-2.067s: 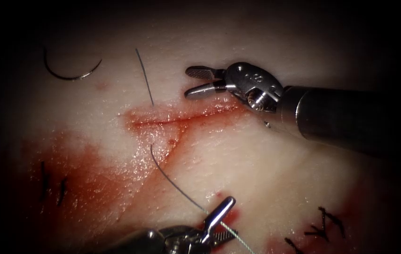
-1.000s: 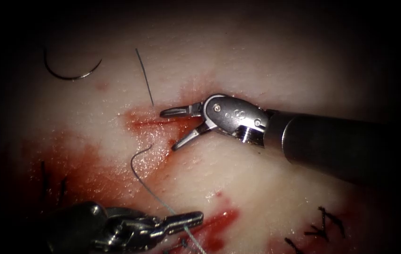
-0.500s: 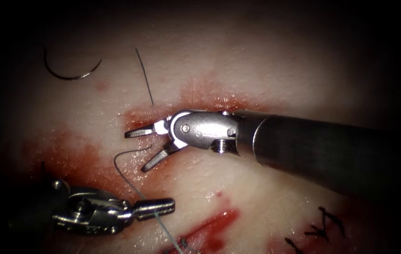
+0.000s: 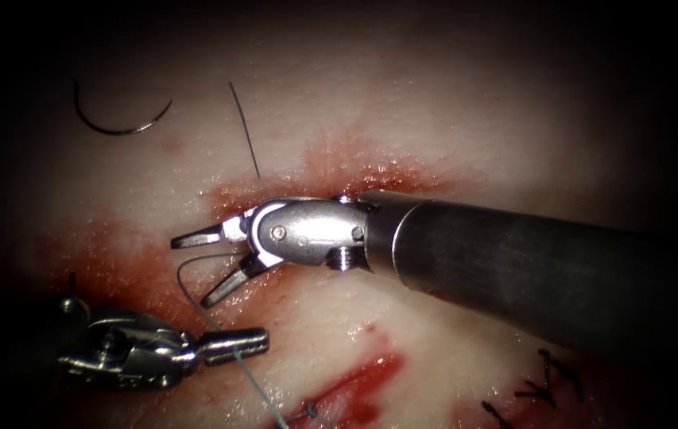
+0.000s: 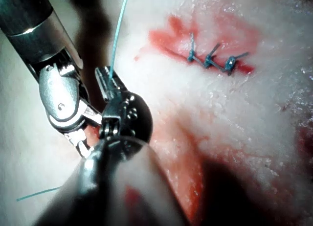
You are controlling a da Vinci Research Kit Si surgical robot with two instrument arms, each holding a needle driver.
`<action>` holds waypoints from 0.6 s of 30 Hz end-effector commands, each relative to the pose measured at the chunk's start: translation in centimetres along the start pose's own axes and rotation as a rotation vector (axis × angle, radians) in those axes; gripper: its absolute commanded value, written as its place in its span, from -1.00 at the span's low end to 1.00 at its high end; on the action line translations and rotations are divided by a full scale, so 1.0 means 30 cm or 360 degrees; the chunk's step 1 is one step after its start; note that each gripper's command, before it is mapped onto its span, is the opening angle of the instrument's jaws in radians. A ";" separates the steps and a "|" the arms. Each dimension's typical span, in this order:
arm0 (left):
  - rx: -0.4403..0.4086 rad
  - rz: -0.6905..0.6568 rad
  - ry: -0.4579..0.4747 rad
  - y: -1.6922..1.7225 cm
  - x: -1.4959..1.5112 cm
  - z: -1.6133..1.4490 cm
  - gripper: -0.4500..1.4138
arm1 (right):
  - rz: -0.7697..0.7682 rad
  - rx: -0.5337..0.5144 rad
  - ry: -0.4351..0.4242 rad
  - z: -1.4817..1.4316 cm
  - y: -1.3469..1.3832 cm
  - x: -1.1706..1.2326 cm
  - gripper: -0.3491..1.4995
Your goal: Wound Closure
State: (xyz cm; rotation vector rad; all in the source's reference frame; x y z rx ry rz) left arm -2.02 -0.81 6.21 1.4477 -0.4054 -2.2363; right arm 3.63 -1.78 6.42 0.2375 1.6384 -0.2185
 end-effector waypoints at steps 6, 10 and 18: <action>-0.0002 0.0004 -0.0004 -0.001 -0.001 0.002 -1.00 | -0.0013 0.0020 0.0041 0.0059 0.0018 -0.0009 0.56; -0.0010 0.0007 -0.0007 -0.001 -0.001 0.002 -1.00 | -0.0008 0.0036 0.0050 0.0091 0.0022 -0.0011 0.07; -0.0022 0.0014 -0.0034 0.001 -0.001 -0.001 -1.00 | -0.0024 -0.0018 0.0026 0.0053 0.0069 -0.0051 -1.00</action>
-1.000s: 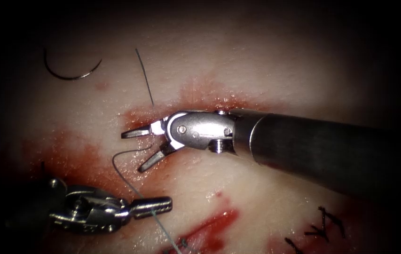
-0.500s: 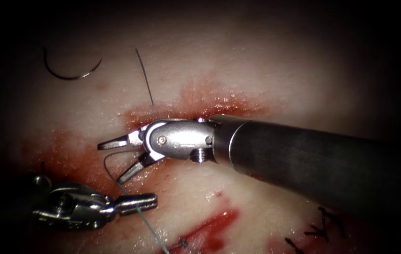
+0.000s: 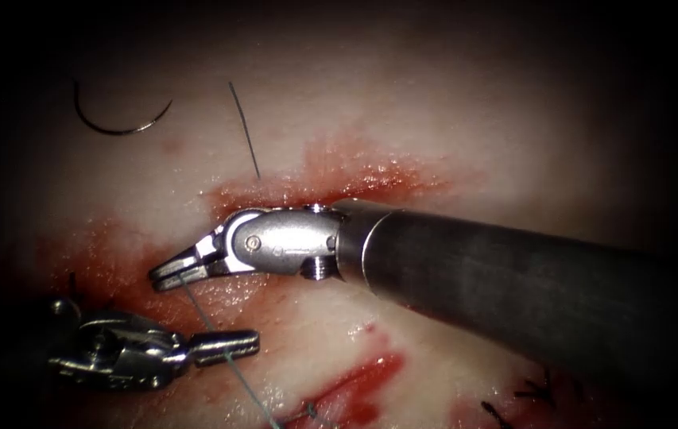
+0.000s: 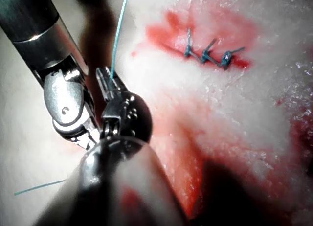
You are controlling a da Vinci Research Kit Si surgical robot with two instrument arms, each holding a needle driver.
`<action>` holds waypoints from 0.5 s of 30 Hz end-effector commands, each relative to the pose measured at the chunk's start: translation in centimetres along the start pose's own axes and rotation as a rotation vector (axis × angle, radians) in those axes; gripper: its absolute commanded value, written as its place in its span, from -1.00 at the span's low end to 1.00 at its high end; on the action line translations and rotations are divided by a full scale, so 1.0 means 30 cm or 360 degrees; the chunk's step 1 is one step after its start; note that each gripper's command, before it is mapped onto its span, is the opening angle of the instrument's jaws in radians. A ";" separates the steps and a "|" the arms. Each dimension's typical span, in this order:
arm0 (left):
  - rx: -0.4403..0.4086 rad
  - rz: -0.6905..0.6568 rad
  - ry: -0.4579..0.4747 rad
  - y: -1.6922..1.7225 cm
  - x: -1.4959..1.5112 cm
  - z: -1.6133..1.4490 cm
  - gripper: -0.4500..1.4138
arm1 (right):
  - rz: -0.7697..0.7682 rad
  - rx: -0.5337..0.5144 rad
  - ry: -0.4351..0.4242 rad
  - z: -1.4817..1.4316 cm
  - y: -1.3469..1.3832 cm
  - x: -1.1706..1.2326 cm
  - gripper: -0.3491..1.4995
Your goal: Wound Closure
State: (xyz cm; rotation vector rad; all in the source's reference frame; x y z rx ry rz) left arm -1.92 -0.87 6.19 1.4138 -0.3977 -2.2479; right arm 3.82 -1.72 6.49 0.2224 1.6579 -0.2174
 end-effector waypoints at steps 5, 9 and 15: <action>-0.0001 0.0004 -0.0051 -0.001 -0.005 -0.002 -1.00 | 0.0001 -0.0030 -0.0030 -0.0073 0.0033 -0.0027 -1.00; 0.0014 -0.0006 -0.0094 -0.001 -0.009 -0.005 -1.00 | 0.0025 -0.0041 -0.0040 -0.0116 0.0024 -0.0011 -1.00; 0.0038 -0.0031 -0.0131 -0.002 -0.015 -0.004 -0.55 | 0.0062 -0.0123 -0.0167 -0.0139 0.0036 -0.0017 -1.00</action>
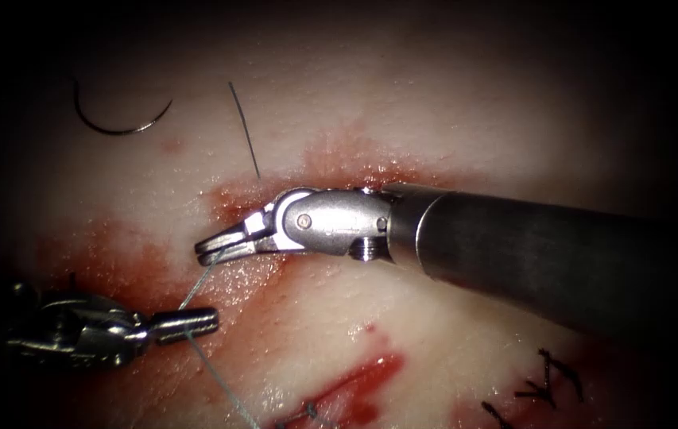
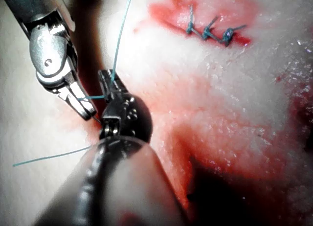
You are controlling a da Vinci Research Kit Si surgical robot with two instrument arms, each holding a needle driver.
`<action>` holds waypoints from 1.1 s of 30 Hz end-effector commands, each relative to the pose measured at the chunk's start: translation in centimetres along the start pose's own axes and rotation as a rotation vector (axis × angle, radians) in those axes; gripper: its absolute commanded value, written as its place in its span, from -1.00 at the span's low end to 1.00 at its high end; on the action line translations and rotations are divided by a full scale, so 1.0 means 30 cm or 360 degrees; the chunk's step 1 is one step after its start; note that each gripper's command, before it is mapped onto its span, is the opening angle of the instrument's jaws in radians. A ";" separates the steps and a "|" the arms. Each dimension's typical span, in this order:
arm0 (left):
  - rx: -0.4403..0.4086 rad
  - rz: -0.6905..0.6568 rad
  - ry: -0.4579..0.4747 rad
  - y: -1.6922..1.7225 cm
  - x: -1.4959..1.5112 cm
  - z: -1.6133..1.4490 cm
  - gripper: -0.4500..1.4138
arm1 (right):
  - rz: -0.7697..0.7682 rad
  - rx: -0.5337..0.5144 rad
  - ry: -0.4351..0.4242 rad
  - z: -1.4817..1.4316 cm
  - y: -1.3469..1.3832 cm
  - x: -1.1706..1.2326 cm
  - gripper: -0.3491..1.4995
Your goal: Wound Closure
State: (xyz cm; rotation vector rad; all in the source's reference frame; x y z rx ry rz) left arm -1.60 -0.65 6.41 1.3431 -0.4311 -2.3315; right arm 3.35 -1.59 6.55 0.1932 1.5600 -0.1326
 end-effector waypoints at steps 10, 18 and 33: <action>0.0105 -0.0024 -0.0037 -0.001 -0.009 0.009 0.41 | 0.0064 -0.0188 -0.0237 0.0014 0.0101 -0.0129 -1.00; 0.0258 -0.0055 -0.0079 -0.001 -0.003 0.012 0.68 | 0.0141 -0.0286 -0.0334 -0.0009 0.0150 -0.0212 -1.00; 0.0315 0.0238 -0.0208 0.009 0.010 0.027 0.62 | 0.0223 -0.0347 -0.0365 -0.0027 0.0243 -0.0275 -1.00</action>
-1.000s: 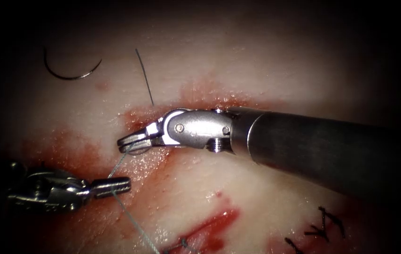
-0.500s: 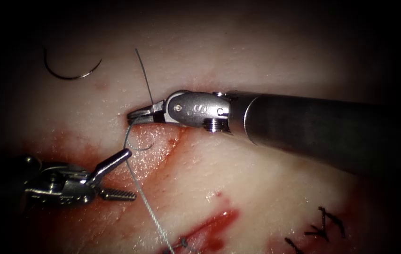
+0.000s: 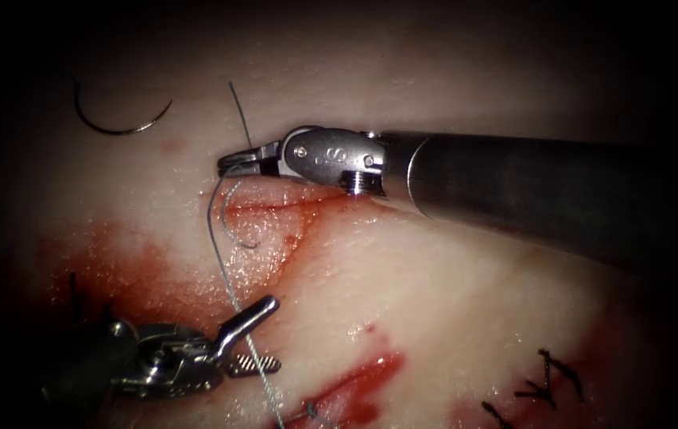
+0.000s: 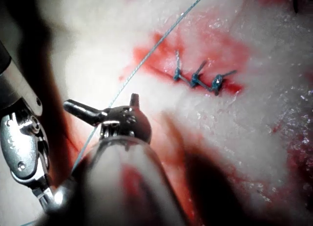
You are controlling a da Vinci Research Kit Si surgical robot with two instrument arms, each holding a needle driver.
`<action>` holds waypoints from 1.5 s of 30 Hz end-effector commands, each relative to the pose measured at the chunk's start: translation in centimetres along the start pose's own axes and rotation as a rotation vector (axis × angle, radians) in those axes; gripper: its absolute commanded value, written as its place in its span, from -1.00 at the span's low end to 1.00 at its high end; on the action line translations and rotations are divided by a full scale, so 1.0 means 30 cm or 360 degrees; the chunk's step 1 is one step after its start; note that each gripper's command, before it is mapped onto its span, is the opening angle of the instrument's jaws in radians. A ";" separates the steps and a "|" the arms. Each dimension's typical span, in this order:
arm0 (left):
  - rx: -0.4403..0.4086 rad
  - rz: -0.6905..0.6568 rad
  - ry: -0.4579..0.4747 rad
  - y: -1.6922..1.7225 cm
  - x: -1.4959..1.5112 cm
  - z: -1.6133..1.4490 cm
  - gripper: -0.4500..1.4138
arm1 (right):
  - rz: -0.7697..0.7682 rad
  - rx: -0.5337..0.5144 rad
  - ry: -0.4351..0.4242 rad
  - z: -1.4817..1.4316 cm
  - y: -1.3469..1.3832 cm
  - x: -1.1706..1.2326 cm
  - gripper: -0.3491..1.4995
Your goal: Wound Closure
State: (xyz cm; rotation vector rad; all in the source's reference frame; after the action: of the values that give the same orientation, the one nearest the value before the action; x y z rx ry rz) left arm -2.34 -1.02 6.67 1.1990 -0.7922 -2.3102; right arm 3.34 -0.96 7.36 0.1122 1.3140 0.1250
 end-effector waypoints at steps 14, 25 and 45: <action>-0.0024 0.0078 0.0003 0.001 0.004 0.000 0.33 | 0.0011 0.0002 0.0004 0.0030 0.0020 -0.0007 -1.00; -0.0026 0.0081 0.0013 0.002 0.005 0.000 -1.00 | 0.0029 0.0006 0.0005 0.0023 0.0017 -0.0007 -1.00; 0.0035 0.0036 -0.0284 -0.007 -0.025 -0.039 -1.00 | 0.0117 0.0058 0.0017 -0.0147 -0.0061 0.0095 -1.00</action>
State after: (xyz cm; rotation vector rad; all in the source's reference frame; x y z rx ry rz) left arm -0.87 -0.77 6.39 0.9886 -0.8938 -2.4324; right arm 2.89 -1.14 6.91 0.1925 1.3202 0.1686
